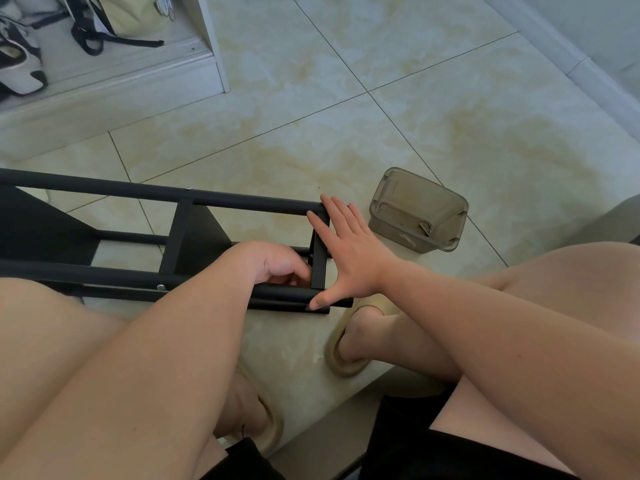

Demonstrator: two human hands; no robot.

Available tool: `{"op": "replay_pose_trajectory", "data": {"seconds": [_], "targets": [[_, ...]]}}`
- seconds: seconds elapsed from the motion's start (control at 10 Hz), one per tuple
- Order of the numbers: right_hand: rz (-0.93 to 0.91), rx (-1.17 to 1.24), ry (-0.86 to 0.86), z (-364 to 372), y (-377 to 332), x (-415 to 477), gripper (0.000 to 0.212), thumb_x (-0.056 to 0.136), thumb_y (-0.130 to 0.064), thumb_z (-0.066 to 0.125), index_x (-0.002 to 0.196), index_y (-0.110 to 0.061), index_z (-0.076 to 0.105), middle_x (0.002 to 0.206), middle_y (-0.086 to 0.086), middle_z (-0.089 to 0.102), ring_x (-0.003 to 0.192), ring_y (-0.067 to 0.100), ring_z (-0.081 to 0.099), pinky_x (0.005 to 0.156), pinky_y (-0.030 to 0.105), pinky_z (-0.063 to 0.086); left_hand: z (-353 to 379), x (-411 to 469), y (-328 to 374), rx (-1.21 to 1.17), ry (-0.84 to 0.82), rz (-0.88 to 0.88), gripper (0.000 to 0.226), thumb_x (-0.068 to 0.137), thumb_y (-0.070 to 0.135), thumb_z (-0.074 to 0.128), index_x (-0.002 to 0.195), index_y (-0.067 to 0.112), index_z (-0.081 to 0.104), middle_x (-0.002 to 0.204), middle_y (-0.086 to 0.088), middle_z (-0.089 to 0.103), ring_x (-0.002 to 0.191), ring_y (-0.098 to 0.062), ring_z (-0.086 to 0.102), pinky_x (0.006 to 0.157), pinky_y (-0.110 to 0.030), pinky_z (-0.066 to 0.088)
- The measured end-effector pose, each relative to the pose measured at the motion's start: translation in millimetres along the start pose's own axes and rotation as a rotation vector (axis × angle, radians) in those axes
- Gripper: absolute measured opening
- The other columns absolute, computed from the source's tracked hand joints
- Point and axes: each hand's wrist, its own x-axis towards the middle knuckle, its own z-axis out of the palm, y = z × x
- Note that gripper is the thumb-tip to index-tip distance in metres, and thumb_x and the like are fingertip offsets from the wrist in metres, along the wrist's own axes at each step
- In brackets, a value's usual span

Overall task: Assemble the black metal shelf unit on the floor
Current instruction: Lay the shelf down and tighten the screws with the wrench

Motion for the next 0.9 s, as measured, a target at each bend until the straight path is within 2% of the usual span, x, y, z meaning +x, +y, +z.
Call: {"op": "replay_pose_trajectory", "data": {"seconds": [0.1,0.2,0.3,0.4,0.5,0.6,0.7,0.8,0.9], "targets": [[-0.002,0.001,-0.005,-0.2,-0.2,0.4,0.151,0.056,-0.094,0.062,0.161,-0.012,-0.007,0.164,0.019,-0.026,0.152,0.031,-0.026,0.122,0.044,-0.019,0.3,-1.2,-0.6,-0.091,-0.028,0.003,0.015,0.092,0.002,0.056,0.102,0.005,0.066,0.074,-0.007,0.056,0.063,-0.017,0.052,0.062,-0.023,0.045],[0.002,0.003,-0.008,-0.8,0.0,0.8,0.151,0.056,-0.094,0.063,0.162,-0.012,-0.007,0.164,0.019,-0.025,0.152,0.031,-0.026,0.122,0.044,-0.020,-1.9,0.8,-3.0,-0.175,-0.062,0.004,0.031,0.091,0.002,0.058,0.120,-0.004,0.067,0.100,-0.013,0.066,0.089,-0.025,0.060,0.084,-0.032,0.050],[0.001,-0.001,-0.007,-0.8,-0.1,0.8,0.151,0.056,-0.094,0.063,0.162,-0.012,-0.007,0.164,0.019,-0.026,0.152,0.032,-0.026,0.121,0.043,-0.021,-2.6,2.3,-3.2,-0.137,-0.046,0.021,0.032,0.090,0.008,0.063,0.121,-0.001,0.068,0.101,-0.012,0.069,0.087,-0.022,0.063,0.085,-0.033,0.052],[0.002,0.002,-0.005,-0.7,-0.1,0.3,0.151,0.056,-0.094,0.063,0.162,-0.012,-0.007,0.164,0.019,-0.026,0.152,0.031,-0.026,0.121,0.043,-0.021,-2.4,3.8,-3.5,-0.079,-0.032,0.044,0.020,0.090,0.009,0.064,0.108,0.004,0.072,0.085,-0.004,0.073,0.075,-0.015,0.066,0.075,-0.025,0.054],[0.003,0.008,-0.005,-1.0,-0.5,0.0,0.151,0.056,-0.093,0.064,0.162,-0.012,-0.006,0.164,0.019,-0.026,0.152,0.031,-0.026,0.122,0.043,-0.020,-2.3,4.6,-3.8,-0.070,-0.027,0.048,0.008,0.090,0.006,0.062,0.089,0.009,0.069,0.063,0.001,0.063,0.054,-0.010,0.057,0.055,-0.019,0.047],[0.004,0.012,-0.004,-1.1,-0.2,0.5,0.151,0.056,-0.093,0.064,0.162,-0.012,-0.006,0.164,0.019,-0.026,0.152,0.031,-0.026,0.122,0.043,-0.020,-2.3,4.8,-3.5,-0.087,-0.025,0.048,0.016,0.089,0.003,0.060,0.079,0.012,0.068,0.059,0.001,0.059,0.051,-0.010,0.053,0.051,-0.019,0.044],[0.003,0.009,-0.006,-1.6,0.1,0.9,0.151,0.056,-0.094,0.063,0.162,-0.012,-0.006,0.164,0.019,-0.026,0.152,0.032,-0.026,0.122,0.043,-0.020,-2.8,3.6,-3.3,-0.145,-0.045,0.031,0.018,0.089,-0.001,0.057,0.086,0.010,0.071,0.068,-0.004,0.064,0.058,-0.014,0.059,0.058,-0.022,0.049],[0.003,0.005,-0.006,-1.1,0.4,0.9,0.151,0.055,-0.094,0.063,0.162,-0.011,-0.006,0.164,0.020,-0.025,0.152,0.032,-0.025,0.122,0.044,-0.019,-5.3,3.9,-4.4,-0.204,-0.067,0.013,0.024,0.090,-0.001,0.057,0.107,0.003,0.073,0.095,-0.010,0.073,0.084,-0.020,0.068,0.082,-0.031,0.056],[0.005,0.002,-0.005,-0.4,0.6,1.2,0.152,0.055,-0.095,0.062,0.162,-0.011,-0.006,0.164,0.020,-0.025,0.152,0.032,-0.026,0.122,0.043,-0.020,-5.4,6.2,-5.2,-0.143,-0.025,-0.009,0.034,0.088,0.009,0.065,0.120,-0.002,0.068,0.107,-0.015,0.071,0.097,-0.025,0.065,0.099,-0.038,0.049]]}}
